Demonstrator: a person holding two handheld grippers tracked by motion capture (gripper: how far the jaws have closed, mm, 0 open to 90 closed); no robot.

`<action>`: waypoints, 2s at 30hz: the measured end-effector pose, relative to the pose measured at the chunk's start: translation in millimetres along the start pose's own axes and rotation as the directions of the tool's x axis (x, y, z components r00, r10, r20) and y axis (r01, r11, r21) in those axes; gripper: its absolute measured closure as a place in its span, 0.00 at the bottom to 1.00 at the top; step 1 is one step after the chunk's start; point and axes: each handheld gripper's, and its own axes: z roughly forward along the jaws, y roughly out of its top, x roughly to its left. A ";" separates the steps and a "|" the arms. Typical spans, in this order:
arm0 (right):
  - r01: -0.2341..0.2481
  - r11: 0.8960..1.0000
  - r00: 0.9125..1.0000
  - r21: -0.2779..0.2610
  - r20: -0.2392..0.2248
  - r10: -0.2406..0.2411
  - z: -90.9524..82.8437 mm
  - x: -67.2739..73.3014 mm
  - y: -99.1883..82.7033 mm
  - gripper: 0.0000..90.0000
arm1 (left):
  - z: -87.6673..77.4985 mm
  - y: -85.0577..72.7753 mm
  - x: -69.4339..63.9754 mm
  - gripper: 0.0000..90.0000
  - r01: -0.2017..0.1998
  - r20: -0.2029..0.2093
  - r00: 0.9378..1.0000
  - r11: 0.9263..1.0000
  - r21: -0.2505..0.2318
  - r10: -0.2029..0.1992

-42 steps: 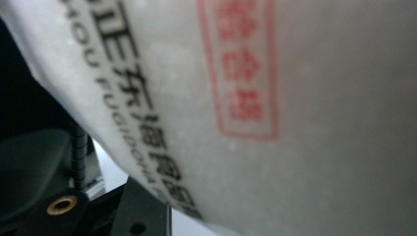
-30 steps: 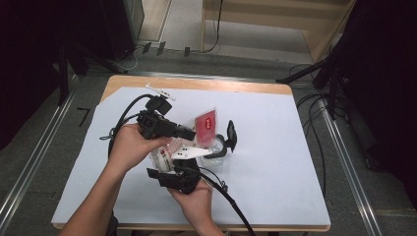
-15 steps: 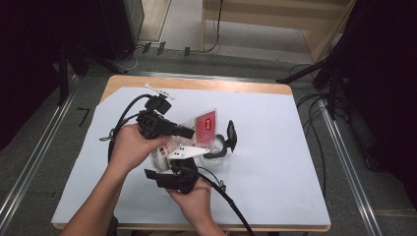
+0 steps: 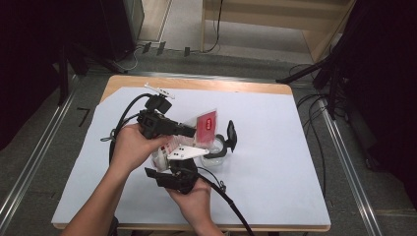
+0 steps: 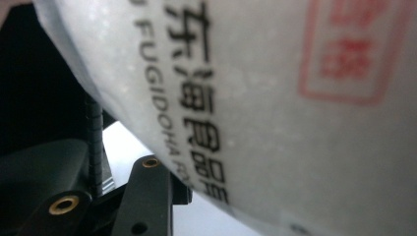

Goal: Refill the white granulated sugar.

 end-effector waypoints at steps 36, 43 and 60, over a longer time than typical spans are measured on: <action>-0.012 1.000 1.000 -0.010 -0.013 0.012 -2.1 1.8 0.5 0.68 | 0.4 -0.4 -3.5 0.91 -0.060 -0.030 0.998 0.998 -0.015 0.059; -0.012 1.000 0.999 -0.009 -0.030 0.012 0.7 3.0 1.4 0.68 | -2.2 -0.1 -2.8 0.91 -0.056 -0.048 0.997 0.998 -0.013 0.056; -0.009 1.000 0.999 -0.001 -0.041 0.008 5.7 2.7 6.5 0.68 | -6.5 0.4 -0.4 0.91 -0.048 -0.068 0.997 0.999 -0.024 0.046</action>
